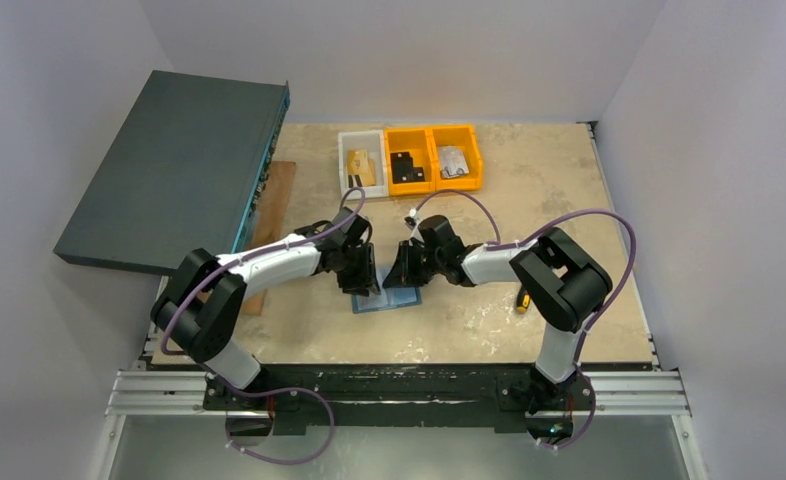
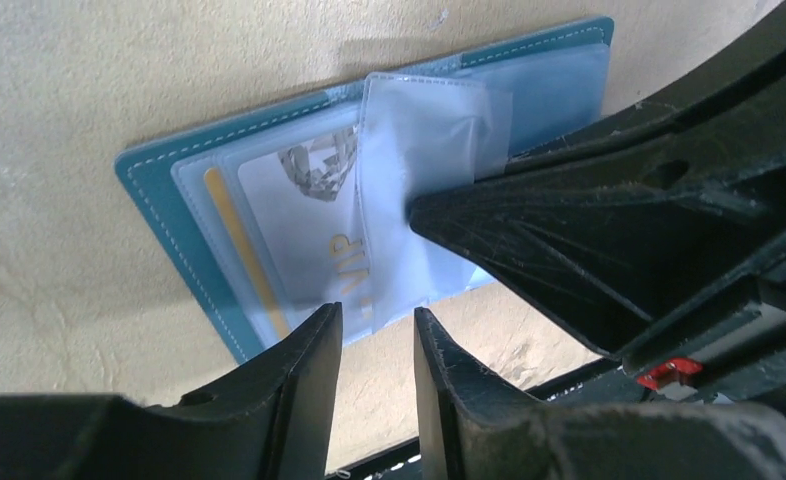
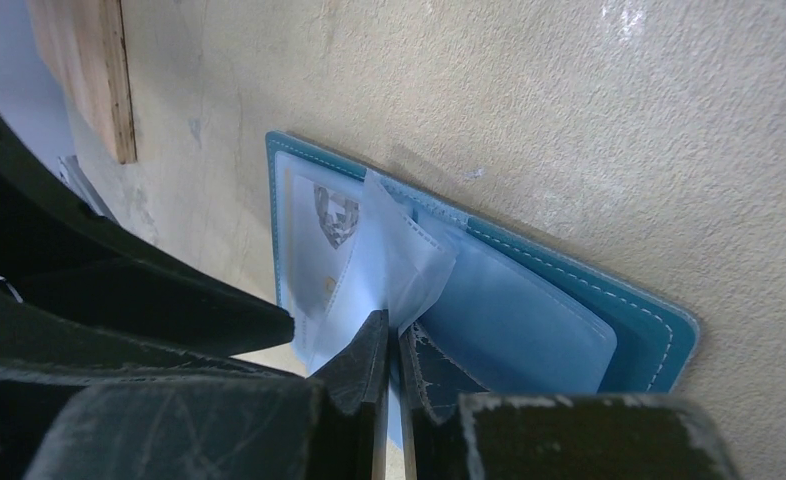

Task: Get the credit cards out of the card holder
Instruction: Remove the credit card from the card holder.

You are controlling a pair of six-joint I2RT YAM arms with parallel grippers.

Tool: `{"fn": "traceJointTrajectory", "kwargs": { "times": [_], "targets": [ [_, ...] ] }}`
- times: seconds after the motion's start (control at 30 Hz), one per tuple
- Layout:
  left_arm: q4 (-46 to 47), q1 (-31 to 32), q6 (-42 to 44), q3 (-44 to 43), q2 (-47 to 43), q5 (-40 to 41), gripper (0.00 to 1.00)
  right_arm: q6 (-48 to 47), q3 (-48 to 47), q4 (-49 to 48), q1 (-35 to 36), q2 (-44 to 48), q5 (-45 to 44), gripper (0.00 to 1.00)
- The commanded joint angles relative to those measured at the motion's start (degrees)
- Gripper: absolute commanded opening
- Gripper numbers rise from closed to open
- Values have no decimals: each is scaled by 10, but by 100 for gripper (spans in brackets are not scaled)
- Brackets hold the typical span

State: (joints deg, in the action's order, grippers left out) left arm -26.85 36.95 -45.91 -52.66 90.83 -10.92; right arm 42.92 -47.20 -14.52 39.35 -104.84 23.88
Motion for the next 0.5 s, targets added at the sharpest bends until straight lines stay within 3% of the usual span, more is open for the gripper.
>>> {"fn": "traceJointTrajectory", "kwargs": {
  "times": [0.0,0.17,0.37,0.4,0.47],
  "targets": [
    [43,4,-2,-10,17,-15,31,-10,26,39,1,-25,-23,3],
    [57,4,-4,-2,34,-24,26,-7,26,39,1,-23,-24,3],
    [67,4,-7,4,37,-33,6,-4,24,45,1,-9,-28,3],
    [65,4,-7,3,33,-32,1,-3,23,48,1,-4,-31,4],
    [60,4,-6,3,23,-28,0,-2,19,57,1,8,-33,12]
  ]
}}
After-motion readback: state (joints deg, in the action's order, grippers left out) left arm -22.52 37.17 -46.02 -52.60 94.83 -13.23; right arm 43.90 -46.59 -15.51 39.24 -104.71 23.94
